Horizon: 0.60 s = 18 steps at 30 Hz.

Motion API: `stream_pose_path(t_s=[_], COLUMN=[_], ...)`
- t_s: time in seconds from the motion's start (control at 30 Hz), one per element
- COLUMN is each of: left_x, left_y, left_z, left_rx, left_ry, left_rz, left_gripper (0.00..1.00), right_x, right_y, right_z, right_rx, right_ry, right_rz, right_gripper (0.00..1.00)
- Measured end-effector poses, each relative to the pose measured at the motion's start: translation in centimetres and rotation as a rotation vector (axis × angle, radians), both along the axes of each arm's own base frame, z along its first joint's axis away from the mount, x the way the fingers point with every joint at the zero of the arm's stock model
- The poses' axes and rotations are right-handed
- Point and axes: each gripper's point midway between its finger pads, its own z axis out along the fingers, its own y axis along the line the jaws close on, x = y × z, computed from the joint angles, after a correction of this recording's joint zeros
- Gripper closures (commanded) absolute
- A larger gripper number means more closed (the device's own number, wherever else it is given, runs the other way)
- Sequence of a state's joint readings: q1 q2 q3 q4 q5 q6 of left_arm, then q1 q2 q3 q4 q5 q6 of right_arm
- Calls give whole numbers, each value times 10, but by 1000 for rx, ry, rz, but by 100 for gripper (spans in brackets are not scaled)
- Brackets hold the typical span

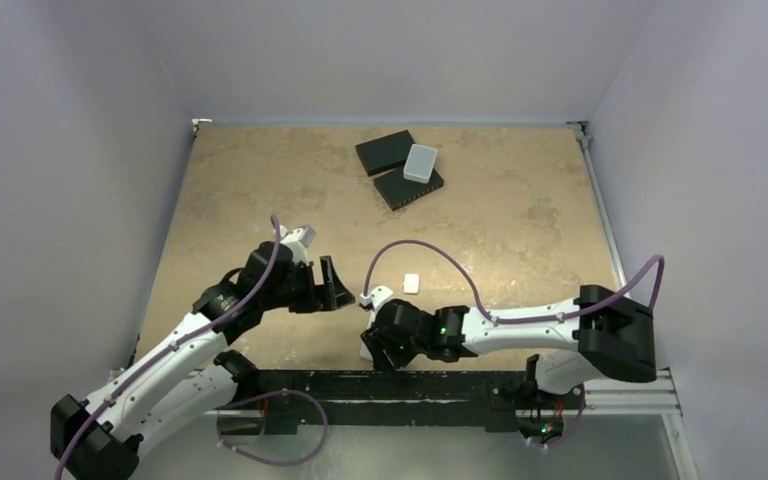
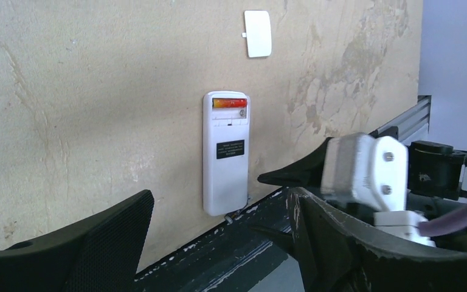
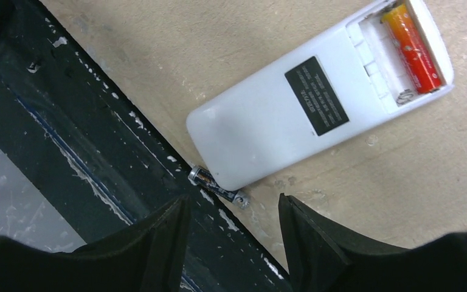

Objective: Load the batteries into the remote control
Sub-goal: Adjust the remote control at the center of the board.

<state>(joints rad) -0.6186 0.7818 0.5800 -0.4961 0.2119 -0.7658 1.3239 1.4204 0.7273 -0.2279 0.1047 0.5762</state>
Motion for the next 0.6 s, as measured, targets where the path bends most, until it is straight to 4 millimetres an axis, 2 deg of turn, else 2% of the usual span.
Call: stream_pose_path(t_s=[0.13,0.37,0.6], left_x=[0,-4,0], left_y=[2,8,20], left_z=[12,20,26], left_rx=[3,21,75], left_ry=[-14,-34,-77], left_rz=[7,-2,17], left_gripper=[19,19,19], right_x=[-2,-10,-9], right_y=[6,21,41], right_z=[-5,-16,-16], right_rx=[-11,-29,-31], right_ry=[11,47,45], right_rz=[21,71,102], right_gripper=[36,33,32])
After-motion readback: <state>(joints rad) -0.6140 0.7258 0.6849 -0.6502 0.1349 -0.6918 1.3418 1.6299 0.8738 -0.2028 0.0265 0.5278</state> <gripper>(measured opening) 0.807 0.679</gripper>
